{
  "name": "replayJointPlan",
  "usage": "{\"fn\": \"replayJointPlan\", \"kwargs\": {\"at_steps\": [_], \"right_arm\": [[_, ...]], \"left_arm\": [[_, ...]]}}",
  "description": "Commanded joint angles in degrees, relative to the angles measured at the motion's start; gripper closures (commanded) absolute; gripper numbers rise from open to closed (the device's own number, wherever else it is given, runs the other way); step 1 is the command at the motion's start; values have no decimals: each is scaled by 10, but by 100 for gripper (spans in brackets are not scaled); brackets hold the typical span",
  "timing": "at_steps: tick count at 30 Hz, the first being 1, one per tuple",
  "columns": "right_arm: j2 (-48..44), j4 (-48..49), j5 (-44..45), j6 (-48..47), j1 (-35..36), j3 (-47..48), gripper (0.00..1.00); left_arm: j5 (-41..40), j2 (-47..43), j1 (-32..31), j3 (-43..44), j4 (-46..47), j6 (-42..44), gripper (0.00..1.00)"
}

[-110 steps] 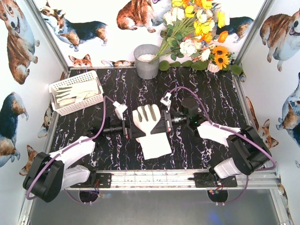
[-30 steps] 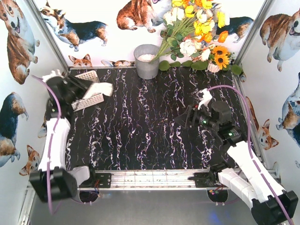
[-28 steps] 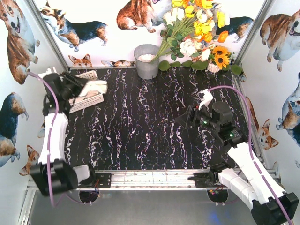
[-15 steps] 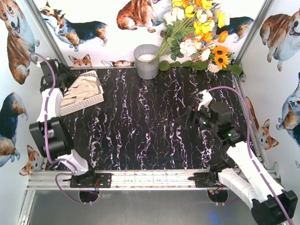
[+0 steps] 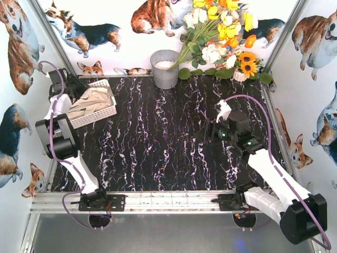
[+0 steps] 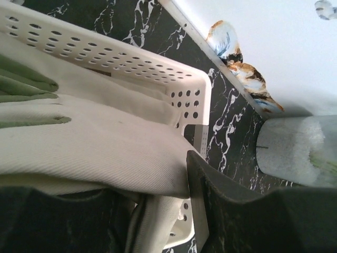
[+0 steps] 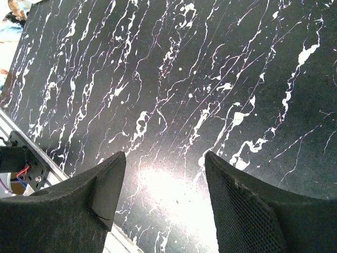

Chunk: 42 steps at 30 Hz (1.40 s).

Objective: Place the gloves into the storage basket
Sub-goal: Place the glove in the bin.

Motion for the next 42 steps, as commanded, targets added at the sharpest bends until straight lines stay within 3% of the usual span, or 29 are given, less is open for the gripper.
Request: {"fn": "replayJointPlan", "kwargs": {"at_steps": [1, 10, 23, 42], "right_arm": [[11, 56, -7, 2, -1, 16, 37], [29, 68, -18, 7, -1, 16, 37], [48, 78, -38, 10, -1, 19, 37], [45, 77, -59, 6, -1, 12, 37]], "left_arm": [[22, 7, 5, 19, 83, -24, 100], [22, 14, 5, 26, 157, -31, 100], [40, 28, 6, -39, 171, 0, 100], [3, -11, 5, -100, 59, -8, 100]]}}
